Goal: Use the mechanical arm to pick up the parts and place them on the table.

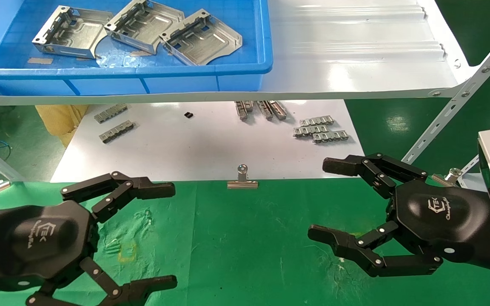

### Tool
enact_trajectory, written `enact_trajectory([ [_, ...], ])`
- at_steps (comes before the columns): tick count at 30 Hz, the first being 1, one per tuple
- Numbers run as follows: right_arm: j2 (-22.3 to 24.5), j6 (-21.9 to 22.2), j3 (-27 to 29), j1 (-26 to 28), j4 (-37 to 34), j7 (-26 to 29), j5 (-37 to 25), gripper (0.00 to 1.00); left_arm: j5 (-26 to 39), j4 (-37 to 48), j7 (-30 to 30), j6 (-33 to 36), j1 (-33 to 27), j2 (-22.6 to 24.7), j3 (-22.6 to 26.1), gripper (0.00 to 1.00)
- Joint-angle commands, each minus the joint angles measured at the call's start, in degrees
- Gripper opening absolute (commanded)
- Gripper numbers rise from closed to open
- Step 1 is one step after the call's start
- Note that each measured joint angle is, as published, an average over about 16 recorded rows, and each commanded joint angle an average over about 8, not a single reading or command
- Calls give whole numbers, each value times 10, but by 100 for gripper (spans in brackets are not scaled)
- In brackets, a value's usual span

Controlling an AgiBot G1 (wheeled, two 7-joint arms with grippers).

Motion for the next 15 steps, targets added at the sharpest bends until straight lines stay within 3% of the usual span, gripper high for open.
enact_trajectory([
  [1, 0, 0, 0, 0, 0, 0, 0, 31, 0, 0, 0, 0, 0, 0, 0, 100],
  [3, 0, 0, 0, 0, 0, 0, 0, 7, 0, 0, 0, 0, 0, 0, 0, 100],
  [4, 0, 0, 0, 0, 0, 0, 0, 1, 0, 0, 0, -1, 0, 0, 0, 100],
  [15, 0, 0, 0, 0, 0, 0, 0, 0, -5, 1, -24, -60, -18, 8, -12, 100],
])
